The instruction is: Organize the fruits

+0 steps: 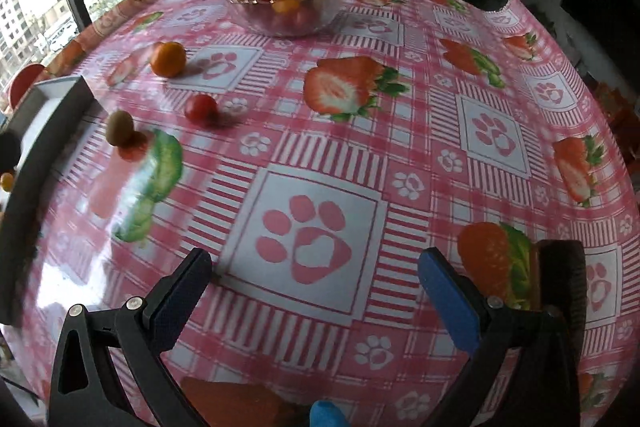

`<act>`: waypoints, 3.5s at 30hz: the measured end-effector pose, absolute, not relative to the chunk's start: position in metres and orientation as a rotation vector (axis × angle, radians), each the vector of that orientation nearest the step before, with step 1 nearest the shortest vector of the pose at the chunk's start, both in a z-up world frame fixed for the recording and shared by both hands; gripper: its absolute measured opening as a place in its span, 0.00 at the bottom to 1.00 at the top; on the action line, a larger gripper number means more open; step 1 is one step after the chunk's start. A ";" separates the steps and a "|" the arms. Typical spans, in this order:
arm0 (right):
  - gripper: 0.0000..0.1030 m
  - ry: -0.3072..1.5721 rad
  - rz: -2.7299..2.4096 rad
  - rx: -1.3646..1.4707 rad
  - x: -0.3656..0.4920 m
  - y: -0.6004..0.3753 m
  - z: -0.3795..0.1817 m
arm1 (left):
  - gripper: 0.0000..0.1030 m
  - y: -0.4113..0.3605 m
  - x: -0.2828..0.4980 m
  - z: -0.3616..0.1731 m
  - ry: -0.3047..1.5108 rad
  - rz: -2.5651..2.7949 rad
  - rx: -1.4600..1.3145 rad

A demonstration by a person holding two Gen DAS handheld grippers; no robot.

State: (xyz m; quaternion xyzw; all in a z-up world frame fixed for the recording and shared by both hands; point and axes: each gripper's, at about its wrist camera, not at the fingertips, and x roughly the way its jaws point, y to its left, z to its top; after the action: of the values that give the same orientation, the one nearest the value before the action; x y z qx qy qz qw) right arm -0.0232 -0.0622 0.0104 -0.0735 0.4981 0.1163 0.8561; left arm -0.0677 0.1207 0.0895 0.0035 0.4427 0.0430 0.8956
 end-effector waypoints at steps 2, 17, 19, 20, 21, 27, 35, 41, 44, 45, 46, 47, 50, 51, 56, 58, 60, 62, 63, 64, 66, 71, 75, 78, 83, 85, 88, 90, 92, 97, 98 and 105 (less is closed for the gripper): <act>1.00 1.023 0.250 -0.159 -0.026 -0.063 0.011 | 0.87 0.118 -0.055 0.084 0.932 0.088 0.000; 1.00 0.954 0.249 -0.141 -0.031 -0.063 0.008 | 0.86 0.112 -0.004 0.025 0.980 0.155 0.039; 1.00 0.955 0.249 -0.141 -0.031 -0.063 0.008 | 0.86 0.112 0.001 0.019 0.981 0.161 0.029; 1.00 0.955 0.249 -0.141 -0.031 -0.063 0.008 | 0.86 0.112 0.003 0.016 0.982 0.165 0.029; 1.00 0.955 0.249 -0.141 -0.031 -0.063 0.008 | 0.86 0.111 0.005 0.012 0.985 0.169 0.033; 1.00 0.955 0.249 -0.141 -0.031 -0.063 0.009 | 0.85 0.112 0.009 0.007 0.952 0.172 0.020; 1.00 0.955 0.249 -0.141 -0.031 -0.063 0.009 | 0.30 0.115 -0.005 0.011 0.945 0.136 -0.003; 1.00 0.955 0.248 -0.142 -0.031 -0.063 0.009 | 0.30 0.127 -0.046 0.011 0.922 0.143 -0.025; 1.00 0.955 0.249 -0.142 -0.031 -0.063 0.009 | 0.30 0.136 -0.062 0.010 0.926 0.155 -0.061; 1.00 0.955 0.250 -0.142 -0.031 -0.063 0.009 | 0.30 0.138 -0.065 0.010 0.926 0.158 -0.068; 1.00 0.955 0.250 -0.142 -0.031 -0.063 0.009 | 0.30 0.139 -0.067 0.010 0.925 0.159 -0.071; 1.00 0.956 0.249 -0.142 -0.031 -0.063 0.009 | 0.30 0.140 -0.068 0.010 0.924 0.160 -0.070; 1.00 0.956 0.248 -0.142 -0.031 -0.062 0.009 | 0.30 0.140 -0.068 0.009 0.922 0.162 -0.069; 1.00 0.956 0.248 -0.141 -0.031 -0.063 0.008 | 0.30 0.140 -0.068 0.009 0.921 0.161 -0.069; 1.00 0.986 0.223 -0.132 -0.026 -0.061 0.009 | 0.30 0.140 -0.070 0.009 0.916 0.158 -0.068; 1.00 1.009 0.222 -0.131 -0.022 -0.057 0.010 | 0.30 0.140 -0.069 0.009 0.916 0.158 -0.066; 1.00 1.024 0.242 -0.140 -0.017 -0.049 0.010 | 0.30 0.140 -0.069 0.009 0.916 0.157 -0.065; 1.00 1.034 0.277 -0.163 -0.013 -0.037 0.011 | 0.30 0.140 -0.069 0.009 0.916 0.158 -0.067; 1.00 1.034 0.292 -0.171 -0.010 -0.031 0.012 | 0.30 0.140 -0.069 0.009 0.917 0.159 -0.067; 1.00 1.033 0.303 -0.178 -0.008 -0.026 0.012 | 0.30 0.140 -0.070 0.009 0.916 0.159 -0.067; 1.00 1.031 0.319 -0.188 -0.003 -0.015 0.012 | 0.30 0.140 -0.070 0.009 0.913 0.159 -0.068; 0.99 1.010 0.329 -0.208 0.014 0.010 0.013 | 0.30 0.140 -0.069 0.009 0.913 0.157 -0.067; 0.93 1.002 0.324 -0.194 0.030 0.027 0.012 | 0.30 0.140 -0.070 0.009 0.909 0.154 -0.066; 0.89 0.988 0.316 -0.185 0.040 0.034 0.011 | 0.30 0.139 -0.071 0.009 0.908 0.151 -0.066; 0.44 0.943 0.312 -0.169 0.044 0.037 0.016 | 0.30 0.139 -0.071 0.009 0.903 0.146 -0.070; 0.24 0.944 0.329 -0.148 0.043 0.033 0.018 | 0.30 0.140 -0.073 0.009 0.899 0.145 -0.069; 0.24 0.960 0.349 -0.133 0.037 0.023 0.018 | 0.30 0.140 -0.073 0.008 0.898 0.144 -0.072; 0.24 0.975 0.362 -0.144 0.026 0.013 0.019 | 0.30 0.140 -0.073 0.009 0.899 0.144 -0.070; 0.24 0.987 0.370 -0.149 0.012 0.000 0.020 | 0.30 0.139 -0.074 0.008 0.900 0.137 -0.072; 0.24 0.985 0.349 -0.154 -0.032 -0.040 0.023 | 0.30 0.119 -0.082 0.008 0.900 0.100 -0.047; 0.24 0.983 0.341 -0.149 -0.041 -0.047 0.023 | 0.30 0.114 -0.083 0.009 0.900 0.093 -0.040; 0.54 0.951 0.291 -0.116 -0.076 -0.081 0.021 | 0.42 0.102 -0.087 0.010 0.893 0.106 -0.013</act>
State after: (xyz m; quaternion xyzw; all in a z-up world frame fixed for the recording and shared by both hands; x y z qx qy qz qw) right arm -0.0762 -0.0806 0.0213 -0.0557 0.4559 0.1393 0.8773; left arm -0.0866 0.1025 0.0103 -0.0063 0.4318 0.0511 0.9005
